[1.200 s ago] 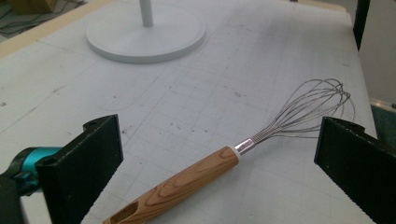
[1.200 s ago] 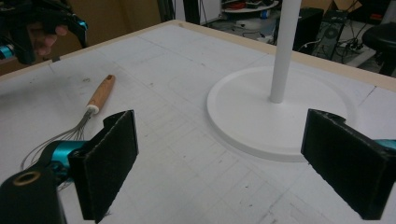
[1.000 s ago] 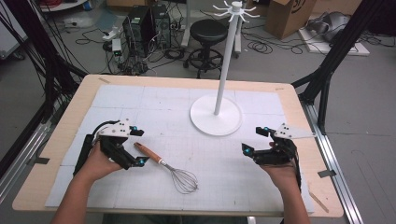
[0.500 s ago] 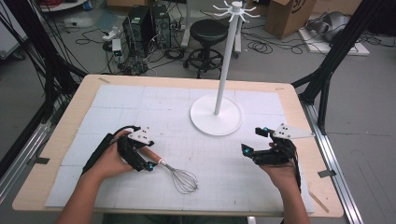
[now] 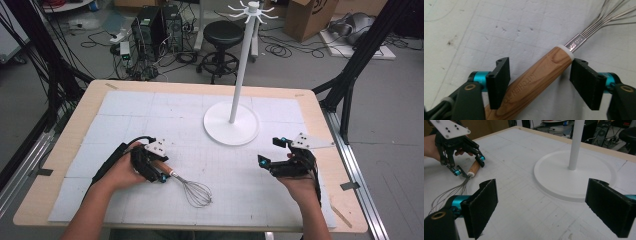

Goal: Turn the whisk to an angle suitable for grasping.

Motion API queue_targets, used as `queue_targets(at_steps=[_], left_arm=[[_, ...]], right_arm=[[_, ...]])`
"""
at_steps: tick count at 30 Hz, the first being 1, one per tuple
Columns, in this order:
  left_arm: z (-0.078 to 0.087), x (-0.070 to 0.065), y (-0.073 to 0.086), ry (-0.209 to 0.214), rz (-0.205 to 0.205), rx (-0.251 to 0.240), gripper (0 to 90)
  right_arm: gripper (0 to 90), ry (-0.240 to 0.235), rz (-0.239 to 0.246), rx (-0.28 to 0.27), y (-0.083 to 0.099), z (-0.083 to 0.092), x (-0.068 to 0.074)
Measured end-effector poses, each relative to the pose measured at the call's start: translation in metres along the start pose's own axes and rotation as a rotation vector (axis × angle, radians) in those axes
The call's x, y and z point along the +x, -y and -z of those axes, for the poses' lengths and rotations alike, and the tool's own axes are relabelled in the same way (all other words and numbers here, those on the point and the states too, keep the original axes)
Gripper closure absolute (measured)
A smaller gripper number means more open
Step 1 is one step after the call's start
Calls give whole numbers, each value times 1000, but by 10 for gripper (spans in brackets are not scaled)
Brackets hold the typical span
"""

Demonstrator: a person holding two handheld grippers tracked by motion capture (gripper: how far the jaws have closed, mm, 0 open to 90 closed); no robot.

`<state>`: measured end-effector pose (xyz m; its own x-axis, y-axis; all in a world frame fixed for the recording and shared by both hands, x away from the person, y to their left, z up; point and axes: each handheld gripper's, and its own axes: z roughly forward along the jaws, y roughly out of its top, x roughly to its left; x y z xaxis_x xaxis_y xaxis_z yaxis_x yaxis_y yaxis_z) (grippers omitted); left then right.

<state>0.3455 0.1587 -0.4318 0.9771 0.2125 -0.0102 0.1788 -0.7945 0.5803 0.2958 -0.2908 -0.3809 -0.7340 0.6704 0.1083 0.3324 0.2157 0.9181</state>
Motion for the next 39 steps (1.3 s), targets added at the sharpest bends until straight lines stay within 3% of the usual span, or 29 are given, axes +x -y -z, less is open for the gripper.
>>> queue_targets(at_steps=[5,16,20,29,39], left_arm=[[2,-4,-2,16,-29,9,485],[1,-11,-5,28,-71,-1,625],[-2,-17,-11,-5,-105,5,682],[-17,-23,-31,-18,-110,-3,708],[-45,-30,-64,-1,-120,-60,709]], right_arm=[[100,4,3,-8,0,1,-1],[100,18,2,-26,-1,6,-4],[100,15,-3,-25,-2,7,-3],[100,17,2,-31,-2,7,-3],[100,14,1,-39,-3,9,-4]])
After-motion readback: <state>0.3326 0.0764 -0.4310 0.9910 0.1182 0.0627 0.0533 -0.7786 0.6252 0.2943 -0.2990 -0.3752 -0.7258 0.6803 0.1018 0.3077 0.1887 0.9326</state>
